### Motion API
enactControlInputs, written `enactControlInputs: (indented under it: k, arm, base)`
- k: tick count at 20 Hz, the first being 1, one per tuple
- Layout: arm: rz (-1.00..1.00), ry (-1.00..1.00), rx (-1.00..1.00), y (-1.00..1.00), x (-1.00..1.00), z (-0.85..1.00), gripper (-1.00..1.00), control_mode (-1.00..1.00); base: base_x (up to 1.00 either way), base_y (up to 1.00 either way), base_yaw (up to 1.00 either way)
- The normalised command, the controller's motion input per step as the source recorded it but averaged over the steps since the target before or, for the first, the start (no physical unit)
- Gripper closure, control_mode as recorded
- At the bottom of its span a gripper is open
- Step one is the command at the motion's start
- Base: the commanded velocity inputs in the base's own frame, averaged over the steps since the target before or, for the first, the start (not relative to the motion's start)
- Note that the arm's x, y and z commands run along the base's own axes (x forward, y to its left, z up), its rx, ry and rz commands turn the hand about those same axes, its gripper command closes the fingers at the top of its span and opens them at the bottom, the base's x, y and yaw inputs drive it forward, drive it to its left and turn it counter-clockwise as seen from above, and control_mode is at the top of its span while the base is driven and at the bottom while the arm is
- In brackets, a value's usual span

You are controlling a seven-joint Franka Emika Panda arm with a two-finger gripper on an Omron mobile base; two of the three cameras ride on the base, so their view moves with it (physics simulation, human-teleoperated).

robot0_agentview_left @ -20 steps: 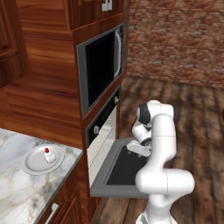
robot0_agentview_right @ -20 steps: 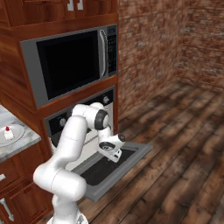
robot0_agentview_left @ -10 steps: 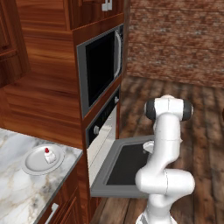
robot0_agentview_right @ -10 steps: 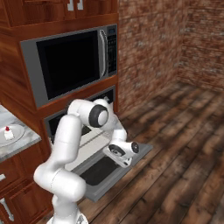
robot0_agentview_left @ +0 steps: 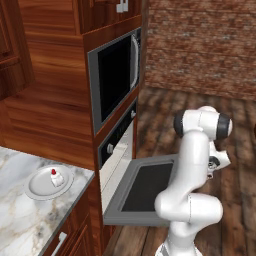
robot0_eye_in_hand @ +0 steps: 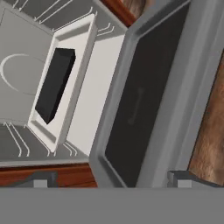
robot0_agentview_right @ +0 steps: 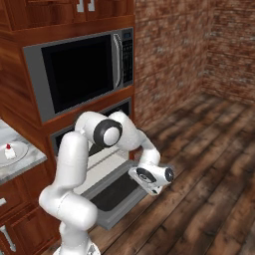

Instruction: Take the baked cake out of the oven and place it on the plate for cooling. Then close the oven door.

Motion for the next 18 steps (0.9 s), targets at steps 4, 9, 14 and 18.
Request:
enactControlInputs:
  k: [4,9,14,18]
  arm:
    - [-0.05,0.05,0.06,-0.43,-0.07,-0.20,-1.00,-1.00]
    - [0.00,0.11,0.16,-0.25,0.00,-0.36,-1.00,-1.00]
    - [0.00,0.08,0.22,-0.34,0.00,-0.23,-1.00,-1.00]
    - [0.00,0.04,0.23,-0.45,0.00,-0.22,-1.00,-1.00]
  base:
    - [0.00,0.00,0.00]
    - [0.00,0.00,0.00]
    - [0.00,0.00,0.00]
    - [0.00,0.00,0.00]
